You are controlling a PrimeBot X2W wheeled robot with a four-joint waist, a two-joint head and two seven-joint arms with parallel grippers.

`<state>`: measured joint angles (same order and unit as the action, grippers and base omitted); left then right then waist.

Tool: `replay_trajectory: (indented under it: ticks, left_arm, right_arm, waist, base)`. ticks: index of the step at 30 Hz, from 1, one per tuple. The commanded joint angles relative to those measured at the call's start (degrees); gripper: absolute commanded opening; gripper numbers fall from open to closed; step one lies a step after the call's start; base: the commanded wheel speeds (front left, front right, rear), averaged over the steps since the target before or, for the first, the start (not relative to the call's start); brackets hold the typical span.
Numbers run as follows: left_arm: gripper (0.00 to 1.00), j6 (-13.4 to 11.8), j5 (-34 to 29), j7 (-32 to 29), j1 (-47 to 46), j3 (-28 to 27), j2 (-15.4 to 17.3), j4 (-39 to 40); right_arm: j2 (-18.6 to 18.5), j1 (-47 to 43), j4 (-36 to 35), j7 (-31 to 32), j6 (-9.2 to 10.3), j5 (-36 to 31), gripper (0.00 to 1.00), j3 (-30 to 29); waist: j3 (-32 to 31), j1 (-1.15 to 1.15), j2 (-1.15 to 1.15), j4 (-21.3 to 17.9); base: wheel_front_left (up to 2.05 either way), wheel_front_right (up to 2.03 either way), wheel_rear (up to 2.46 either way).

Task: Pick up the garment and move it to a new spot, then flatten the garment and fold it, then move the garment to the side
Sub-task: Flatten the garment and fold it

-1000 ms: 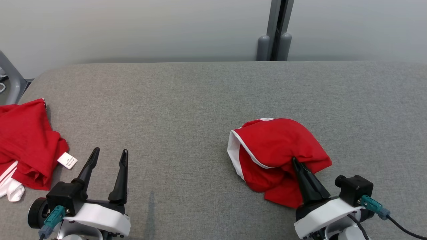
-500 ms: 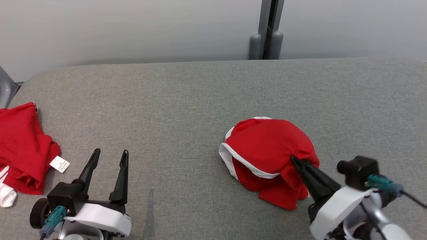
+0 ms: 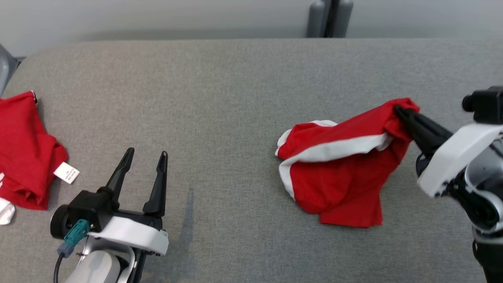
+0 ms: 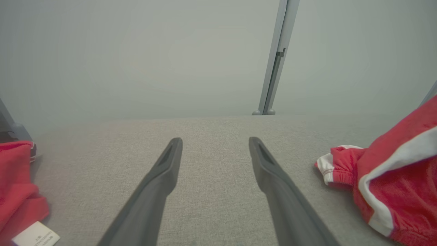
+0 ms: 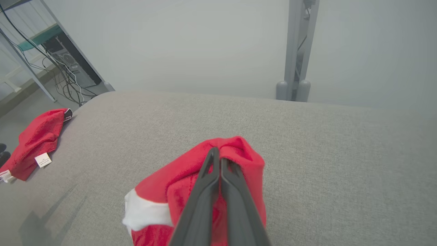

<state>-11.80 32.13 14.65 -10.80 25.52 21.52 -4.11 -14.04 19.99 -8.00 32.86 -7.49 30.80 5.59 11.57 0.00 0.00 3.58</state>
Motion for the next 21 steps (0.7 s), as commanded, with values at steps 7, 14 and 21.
replay_trajectory:
  ticks: [7, 14, 21]
  left_arm:
    - [1.0, 2.25, -1.27, 0.33, -4.56, 0.81, -2.21, -2.59]
    - [1.0, 3.58, -2.12, 0.41, -5.8, 0.26, -3.24, -4.49]
    - [1.0, 3.76, -3.03, 0.42, -4.8, -0.43, -3.3, -5.27]
  right_arm:
    - [-0.53, 6.79, 18.15, -4.28, 0.0, 1.21, 0.0, -0.87]
    - [-0.32, 8.44, 26.67, -10.77, 0.0, 3.83, 0.0, 0.52]
    - [-1.56, 3.6, 27.36, -17.74, 0.0, 7.63, 1.0, 0.85]
  waist:
    - [4.9, 0.0, 0.0, 2.96]
    - [5.48, 0.0, 0.0, 2.45]
    - [2.81, 0.0, 0.0, 1.42]
  base:
    - [0.0, 0.0, 0.0]
    - [0.0, 0.0, 0.0]
    - [0.0, 0.0, 0.0]
